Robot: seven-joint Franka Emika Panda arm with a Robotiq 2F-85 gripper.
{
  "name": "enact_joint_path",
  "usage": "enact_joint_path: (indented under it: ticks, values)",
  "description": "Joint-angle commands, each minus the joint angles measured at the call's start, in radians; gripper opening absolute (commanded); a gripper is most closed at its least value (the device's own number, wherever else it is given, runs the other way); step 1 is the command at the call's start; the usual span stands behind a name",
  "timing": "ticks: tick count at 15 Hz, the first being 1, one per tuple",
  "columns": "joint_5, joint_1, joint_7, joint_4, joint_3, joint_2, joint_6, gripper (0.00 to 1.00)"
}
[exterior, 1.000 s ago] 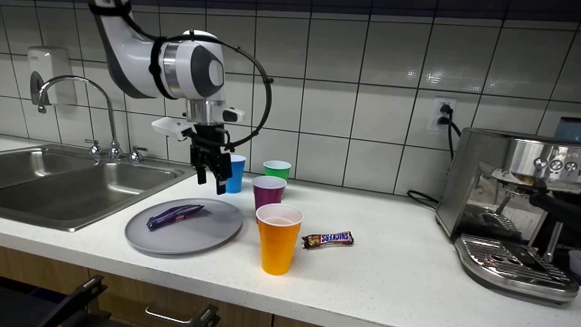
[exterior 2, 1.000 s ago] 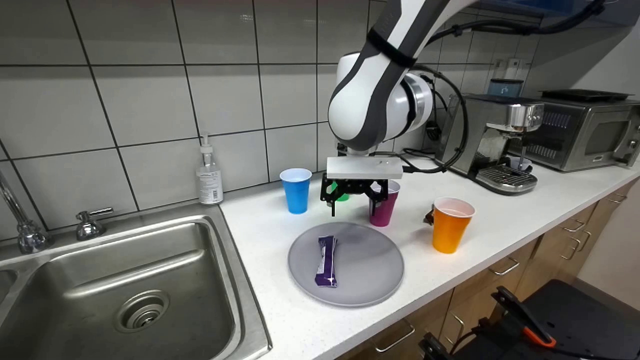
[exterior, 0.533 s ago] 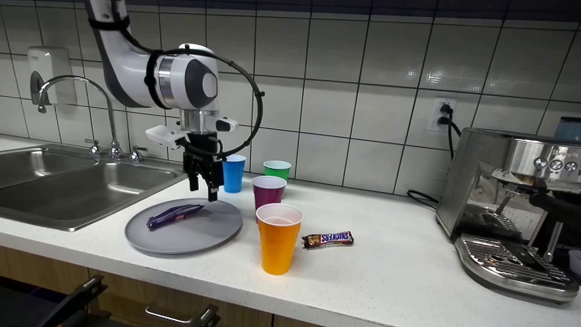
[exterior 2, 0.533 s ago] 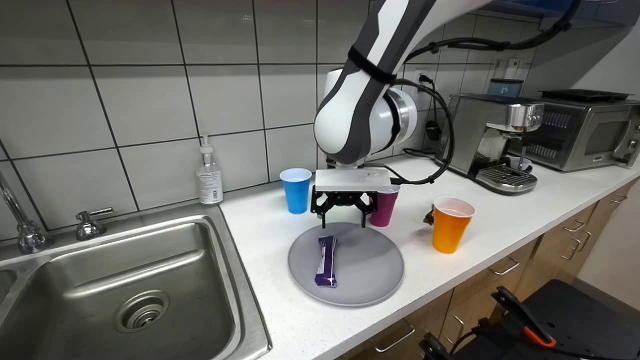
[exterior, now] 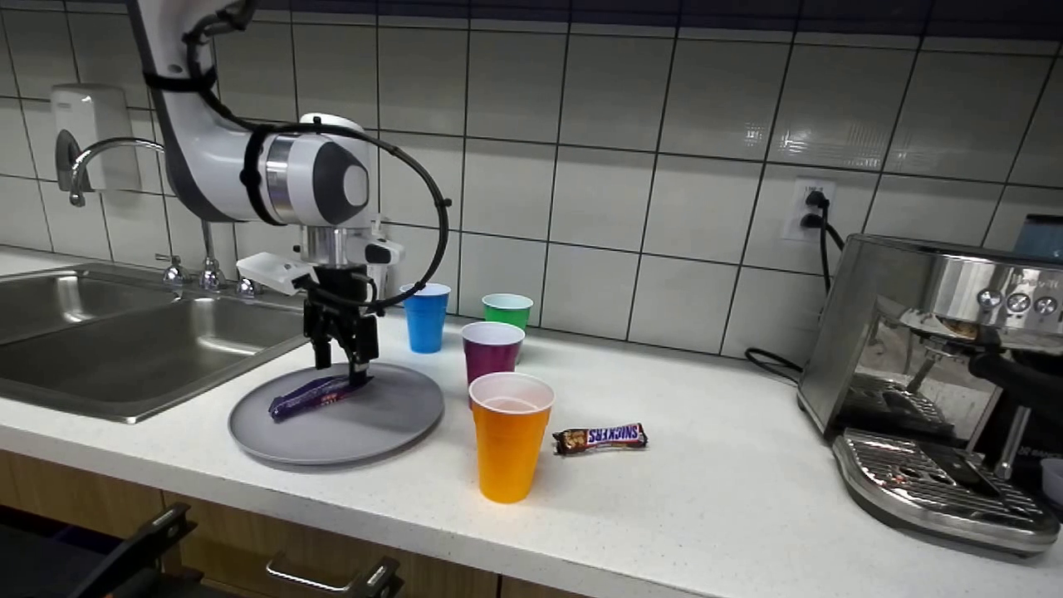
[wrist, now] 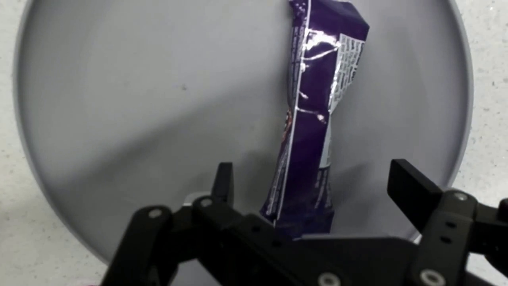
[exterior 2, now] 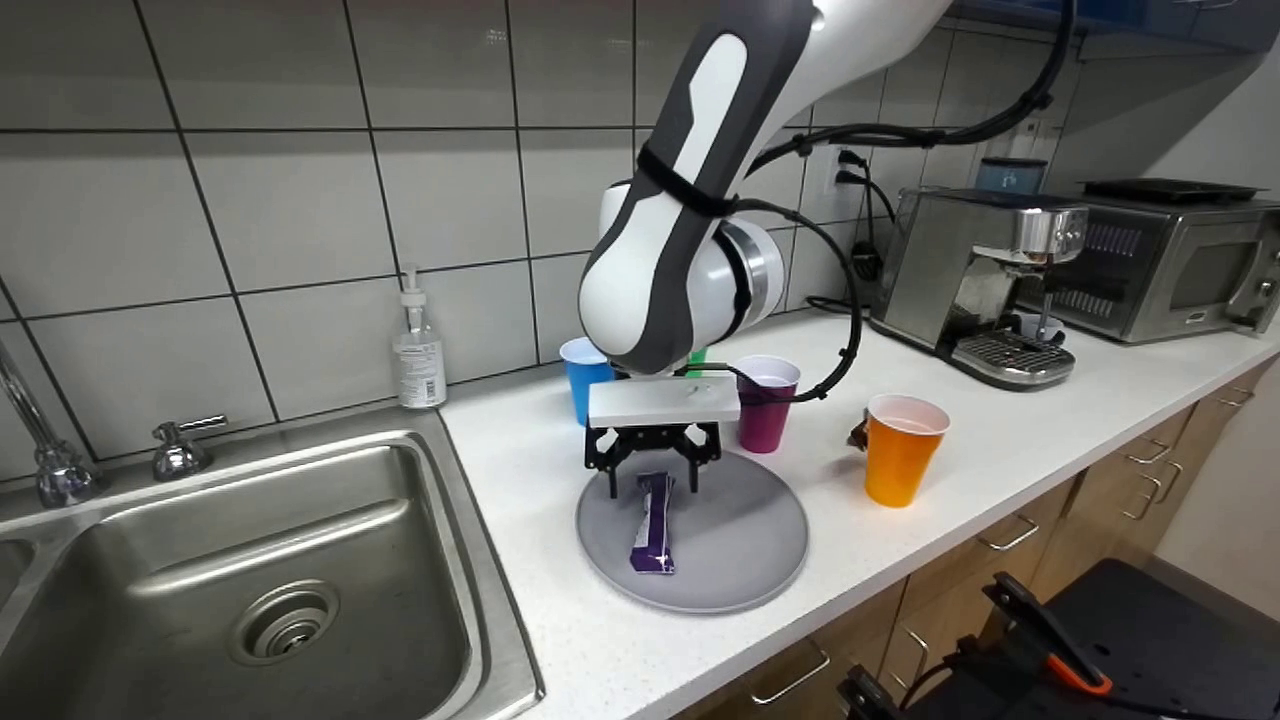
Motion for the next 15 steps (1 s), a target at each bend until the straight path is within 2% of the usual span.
enact_joint_path:
  ticks: [1,15]
  values:
    - [0.05,0.003,-0.033,0.028,0.013,0.014,-0.006,1.0]
    - [0.049,0.017,-0.025,-0.006,0.002,0.014,-0.024,1.0]
